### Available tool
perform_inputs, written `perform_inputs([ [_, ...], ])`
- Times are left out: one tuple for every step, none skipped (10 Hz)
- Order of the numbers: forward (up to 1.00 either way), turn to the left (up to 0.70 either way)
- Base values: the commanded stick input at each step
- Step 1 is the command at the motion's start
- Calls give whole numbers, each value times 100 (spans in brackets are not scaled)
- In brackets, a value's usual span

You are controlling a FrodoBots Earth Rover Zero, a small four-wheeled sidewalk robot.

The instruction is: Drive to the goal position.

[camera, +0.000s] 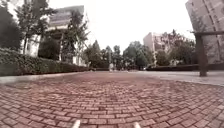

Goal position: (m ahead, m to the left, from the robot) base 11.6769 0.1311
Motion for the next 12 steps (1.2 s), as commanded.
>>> perform_inputs([
  [70,0],
  [70,0],
  [70,0],
  [70,0],
  [70,0],
  [70,0],
  [70,0],
  [70,0],
  [70,0],
  [70,0],
  [70,0],
  [70,0],
])
